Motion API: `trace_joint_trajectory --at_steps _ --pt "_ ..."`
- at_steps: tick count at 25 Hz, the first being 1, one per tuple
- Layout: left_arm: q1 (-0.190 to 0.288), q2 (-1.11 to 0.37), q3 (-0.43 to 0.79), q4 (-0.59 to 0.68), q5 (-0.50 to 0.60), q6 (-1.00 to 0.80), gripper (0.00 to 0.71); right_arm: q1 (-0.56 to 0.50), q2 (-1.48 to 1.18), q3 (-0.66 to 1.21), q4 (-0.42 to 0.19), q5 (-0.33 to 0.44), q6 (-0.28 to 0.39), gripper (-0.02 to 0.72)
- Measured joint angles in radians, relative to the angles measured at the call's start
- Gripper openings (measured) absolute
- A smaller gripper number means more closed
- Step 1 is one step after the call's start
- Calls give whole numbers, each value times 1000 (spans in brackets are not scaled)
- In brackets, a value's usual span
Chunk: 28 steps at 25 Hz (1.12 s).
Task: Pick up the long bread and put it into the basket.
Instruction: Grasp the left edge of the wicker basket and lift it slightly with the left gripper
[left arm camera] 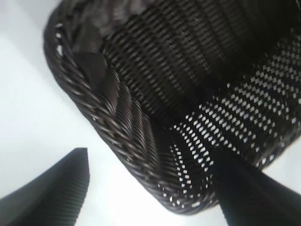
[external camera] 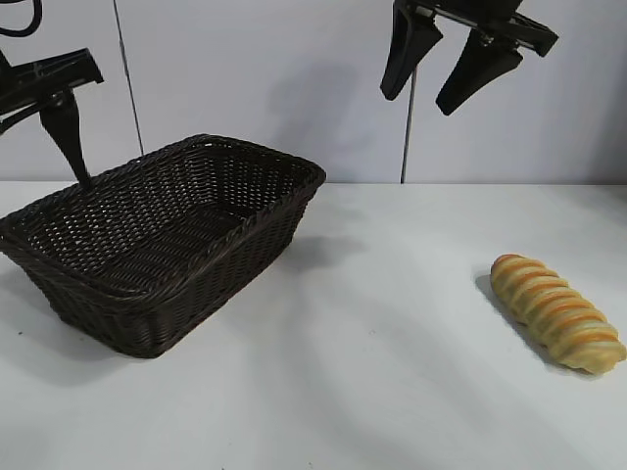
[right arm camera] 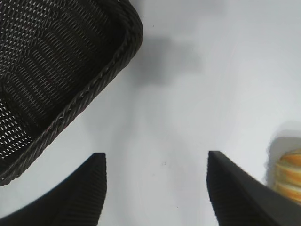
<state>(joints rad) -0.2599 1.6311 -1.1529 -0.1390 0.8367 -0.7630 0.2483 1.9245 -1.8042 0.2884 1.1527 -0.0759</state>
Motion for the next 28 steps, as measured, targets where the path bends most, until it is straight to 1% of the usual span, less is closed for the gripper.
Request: trace_joint_trajectory --at_steps 7,11,16,21,28 --pt "0 25 20 1 0 -92 532 0 0 0 4 0 0 454" --pt "0 25 55 37 -4 -158 532 0 0 0 4 0 0 454" --pt "0 25 94 45 -50 -169 532 0 0 0 4 0 0 454" --pt "0 25 95 45 -102 -169 532 0 0 0 4 0 0 454" --pt "0 25 95 44 -128 -169 532 0 0 0 4 0 0 454"
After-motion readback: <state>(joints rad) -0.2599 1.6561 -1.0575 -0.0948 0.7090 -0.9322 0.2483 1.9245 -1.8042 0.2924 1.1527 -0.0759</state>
